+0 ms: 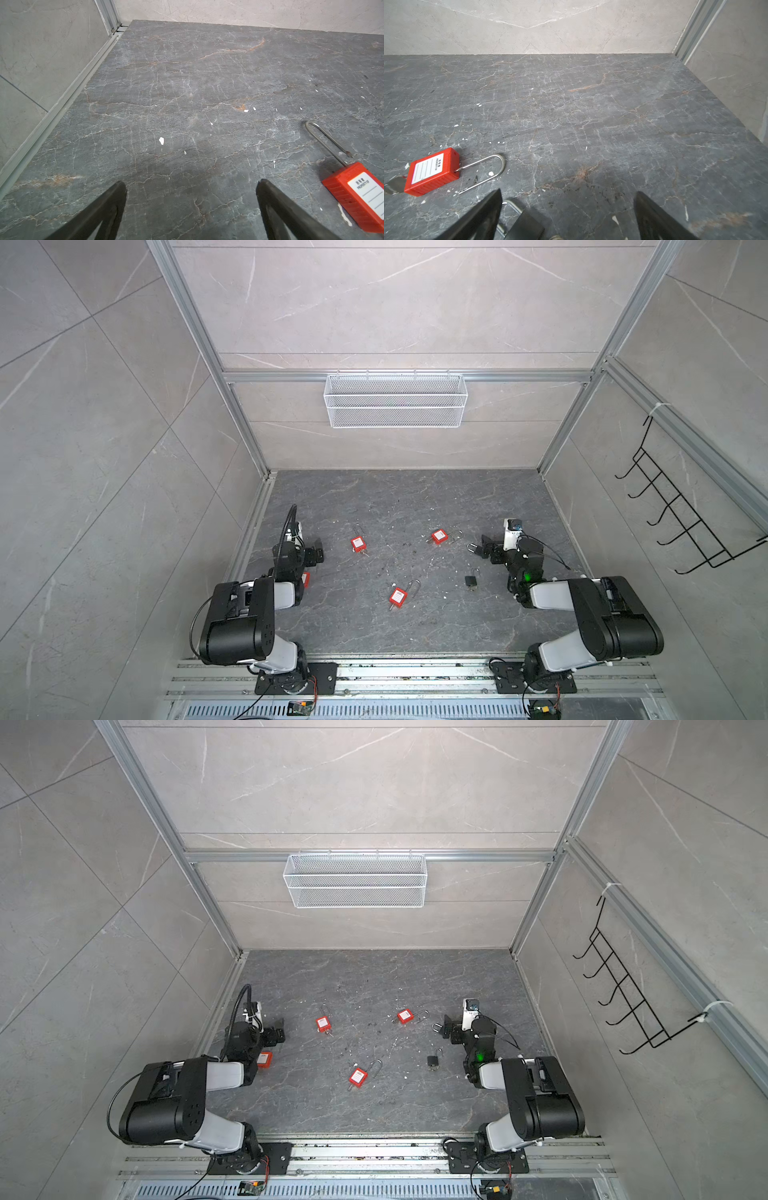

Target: Lock with the key

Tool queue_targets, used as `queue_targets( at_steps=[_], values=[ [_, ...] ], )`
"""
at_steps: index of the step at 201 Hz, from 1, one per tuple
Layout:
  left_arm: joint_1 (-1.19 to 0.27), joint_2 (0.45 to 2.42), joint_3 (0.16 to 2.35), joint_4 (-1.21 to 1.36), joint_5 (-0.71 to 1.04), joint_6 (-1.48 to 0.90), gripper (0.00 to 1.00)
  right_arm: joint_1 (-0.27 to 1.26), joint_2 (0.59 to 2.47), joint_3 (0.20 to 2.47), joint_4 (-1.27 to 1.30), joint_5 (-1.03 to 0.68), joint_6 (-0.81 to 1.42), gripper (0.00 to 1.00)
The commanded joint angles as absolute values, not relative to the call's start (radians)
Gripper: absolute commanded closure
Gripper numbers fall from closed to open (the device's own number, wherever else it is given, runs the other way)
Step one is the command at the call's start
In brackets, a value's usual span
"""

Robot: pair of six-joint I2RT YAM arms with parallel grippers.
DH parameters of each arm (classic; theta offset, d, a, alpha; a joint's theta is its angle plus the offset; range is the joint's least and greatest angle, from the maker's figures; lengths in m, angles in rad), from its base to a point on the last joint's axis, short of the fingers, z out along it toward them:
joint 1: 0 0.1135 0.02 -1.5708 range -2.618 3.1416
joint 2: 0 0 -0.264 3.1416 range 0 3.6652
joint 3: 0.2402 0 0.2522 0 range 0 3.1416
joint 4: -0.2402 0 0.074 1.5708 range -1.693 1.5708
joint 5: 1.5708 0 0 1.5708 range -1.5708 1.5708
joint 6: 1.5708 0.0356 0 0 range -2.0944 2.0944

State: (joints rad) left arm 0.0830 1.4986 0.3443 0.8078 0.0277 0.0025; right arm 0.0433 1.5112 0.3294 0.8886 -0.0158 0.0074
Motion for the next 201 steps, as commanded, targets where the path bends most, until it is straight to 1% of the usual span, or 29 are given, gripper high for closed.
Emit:
queue_targets(
  at_steps=[1,165,183,201],
  values=[
    [0.084,1.5,0.369,0.828,0.018,-0.012,0.0,0.038,1.514,0.347,0.907,-0.023,0.024,0.01],
    [0.085,1.499,0.368,0.828,0.018,-0.012,0.0,0.032,1.514,0.349,0.908,0.0,0.031,0.01],
    [0.086,1.487,0.373,0.815,0.045,-0.004,0.0,0.031,1.488,0.348,0.891,-0.018,0.021,0.01],
    [0.085,1.458,0.394,0.758,0.06,0.0,0.0,0.032,1.443,0.358,0.841,0.01,0.034,0.01]
  ],
)
